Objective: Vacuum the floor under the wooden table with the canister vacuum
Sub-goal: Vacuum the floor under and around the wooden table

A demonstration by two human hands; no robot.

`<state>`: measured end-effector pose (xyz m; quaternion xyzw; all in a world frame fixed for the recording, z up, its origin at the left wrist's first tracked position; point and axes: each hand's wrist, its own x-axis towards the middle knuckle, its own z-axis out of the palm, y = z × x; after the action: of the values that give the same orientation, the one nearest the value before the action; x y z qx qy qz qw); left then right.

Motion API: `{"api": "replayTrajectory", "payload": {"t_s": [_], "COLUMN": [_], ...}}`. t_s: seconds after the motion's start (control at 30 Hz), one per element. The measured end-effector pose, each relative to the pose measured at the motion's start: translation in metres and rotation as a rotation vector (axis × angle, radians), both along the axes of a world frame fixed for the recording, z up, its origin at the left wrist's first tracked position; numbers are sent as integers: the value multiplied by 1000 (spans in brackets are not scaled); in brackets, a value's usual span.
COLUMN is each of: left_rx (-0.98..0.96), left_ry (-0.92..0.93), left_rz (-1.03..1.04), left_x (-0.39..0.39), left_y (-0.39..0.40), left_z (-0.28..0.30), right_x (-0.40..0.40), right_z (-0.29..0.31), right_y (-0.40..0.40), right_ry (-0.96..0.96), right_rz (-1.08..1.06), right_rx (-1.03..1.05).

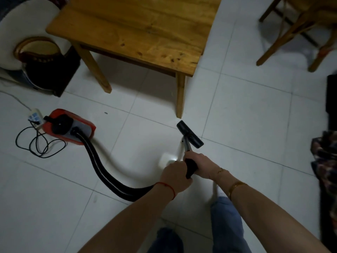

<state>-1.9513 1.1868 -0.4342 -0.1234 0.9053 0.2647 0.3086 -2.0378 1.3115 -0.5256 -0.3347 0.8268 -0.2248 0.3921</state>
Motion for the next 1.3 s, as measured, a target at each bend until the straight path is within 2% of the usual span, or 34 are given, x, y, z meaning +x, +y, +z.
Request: {"api": "replayTrajectory", "payload": {"t_s": [0.17, 0.37, 0.77, 0.97, 1.1, 1.3], "left_rx": [2, -1, -24, -58, -87, -74], "left_ry": [24, 70, 13, 26, 6, -55], "left_rz": [70, 194, 418, 438, 432, 427], "left_x": [-55, -150, -314, -319, -297, -267], "left_y": [41, 82, 92, 88, 79, 62], "left_z": [-12, -17, -45, -43, -36, -23], "right_x": [-63, -175, -356, -364, -338, -290], "right_z": [-3, -5, -17, -15, -11, 9], "right_y": [37, 64, 47, 39, 31, 14], "right_ry": [4, 37, 70, 69, 66, 169], "right_rz": [50, 194, 373, 394, 376, 413], "right_rx": [-32, -50, -38, -20, 1, -30]}}
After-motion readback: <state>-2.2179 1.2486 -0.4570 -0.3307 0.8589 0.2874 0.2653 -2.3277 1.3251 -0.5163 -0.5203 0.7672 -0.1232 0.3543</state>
